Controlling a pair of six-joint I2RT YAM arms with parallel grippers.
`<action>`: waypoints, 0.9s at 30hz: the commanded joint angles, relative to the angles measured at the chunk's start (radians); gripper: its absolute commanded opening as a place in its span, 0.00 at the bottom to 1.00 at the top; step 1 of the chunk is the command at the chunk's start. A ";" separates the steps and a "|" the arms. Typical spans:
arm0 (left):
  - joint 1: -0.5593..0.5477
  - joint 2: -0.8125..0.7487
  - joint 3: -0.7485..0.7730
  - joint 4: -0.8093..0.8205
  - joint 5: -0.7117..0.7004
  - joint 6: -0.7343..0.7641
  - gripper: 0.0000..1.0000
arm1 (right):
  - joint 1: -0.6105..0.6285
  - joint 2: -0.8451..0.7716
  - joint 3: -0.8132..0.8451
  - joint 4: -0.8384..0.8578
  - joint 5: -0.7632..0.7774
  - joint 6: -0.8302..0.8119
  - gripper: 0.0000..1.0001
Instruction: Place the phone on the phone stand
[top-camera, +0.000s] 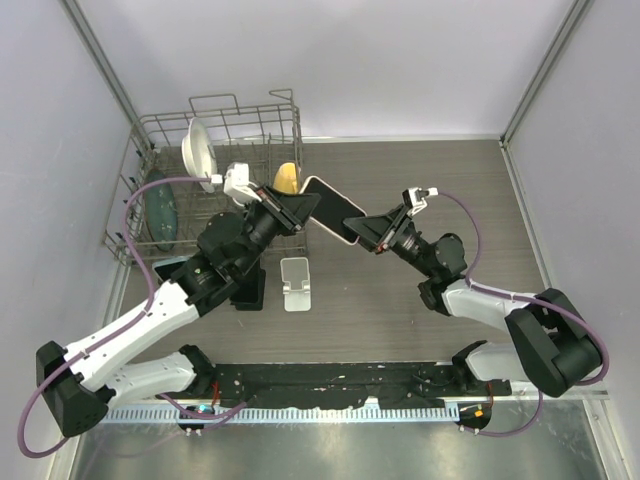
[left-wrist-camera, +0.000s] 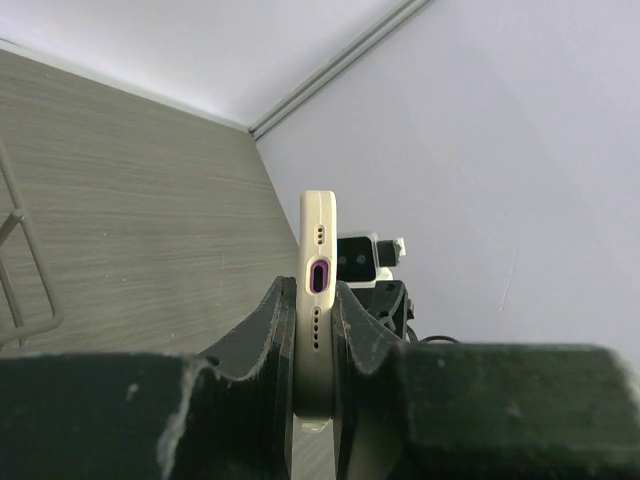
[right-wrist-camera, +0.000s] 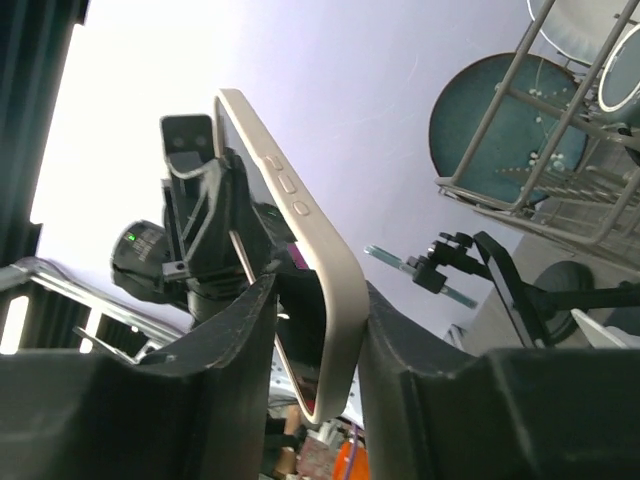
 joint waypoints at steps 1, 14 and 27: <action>-0.013 -0.030 -0.040 0.245 0.029 -0.107 0.00 | 0.016 -0.015 0.045 0.304 0.013 0.022 0.36; -0.013 -0.081 -0.165 0.305 0.003 -0.148 0.00 | 0.016 -0.015 0.085 0.281 0.023 0.028 0.01; 0.004 -0.285 -0.148 -0.128 -0.032 0.022 0.92 | 0.013 -0.171 0.092 -0.157 -0.006 -0.253 0.01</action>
